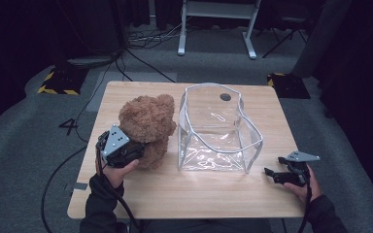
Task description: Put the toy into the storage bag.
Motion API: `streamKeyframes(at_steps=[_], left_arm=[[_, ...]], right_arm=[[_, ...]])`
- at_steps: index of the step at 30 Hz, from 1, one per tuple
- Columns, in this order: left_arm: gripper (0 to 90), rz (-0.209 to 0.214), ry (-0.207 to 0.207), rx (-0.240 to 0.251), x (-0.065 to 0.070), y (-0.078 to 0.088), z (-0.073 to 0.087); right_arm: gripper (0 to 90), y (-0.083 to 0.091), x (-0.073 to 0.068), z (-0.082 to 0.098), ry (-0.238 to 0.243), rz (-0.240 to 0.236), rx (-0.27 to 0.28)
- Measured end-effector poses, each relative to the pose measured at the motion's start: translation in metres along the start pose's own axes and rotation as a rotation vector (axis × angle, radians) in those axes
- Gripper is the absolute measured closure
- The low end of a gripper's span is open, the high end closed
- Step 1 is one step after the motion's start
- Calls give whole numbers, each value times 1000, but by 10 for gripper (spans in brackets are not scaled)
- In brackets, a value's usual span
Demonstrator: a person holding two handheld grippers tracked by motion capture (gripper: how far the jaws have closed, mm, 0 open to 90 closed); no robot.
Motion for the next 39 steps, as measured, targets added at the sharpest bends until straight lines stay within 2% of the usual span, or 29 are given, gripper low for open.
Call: streamKeyframes(at_steps=[6,10,17,20,29,34,36,37,38,39], left_arm=[[494,9,25,60,-3,8,-14],[494,2,35,81,-4,10,-22],[493,-29,49,118,-8,18,-48],[493,-30,55,139,-7,22,-57],[492,-4,42,169,-2,24,-86],[493,10,9,194,7,23,-118],[494,24,-2,196,12,20,-128],[494,24,-2,196,12,20,-128],[494,34,-12,197,17,15,-137],[494,34,-12,197,17,15,-137]], right_arm=[[172,0,0,0,0,0,0],[172,0,0,0,0,0,0],[173,0,0,0,0,0,-1],[173,0,0,0,0,0,-1],[174,0,0,0,0,0,-1],[174,0,0,0,1,0,-1],[174,0,0,0,1,-1,-1],[174,0,0,0,1,-1,-1],[175,0,0,0,1,-1,-1],[175,0,0,0,1,-1,-1]])
Point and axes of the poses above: each handheld gripper's, and its own axes: y roughly backward along the jaws, z roughly out of its underside, x roughly to its right, the point moved 9 cm from there along -y, roughly forward along the jaws, and after that the axes turned 4 degrees about -z, right-handed, at the moved point
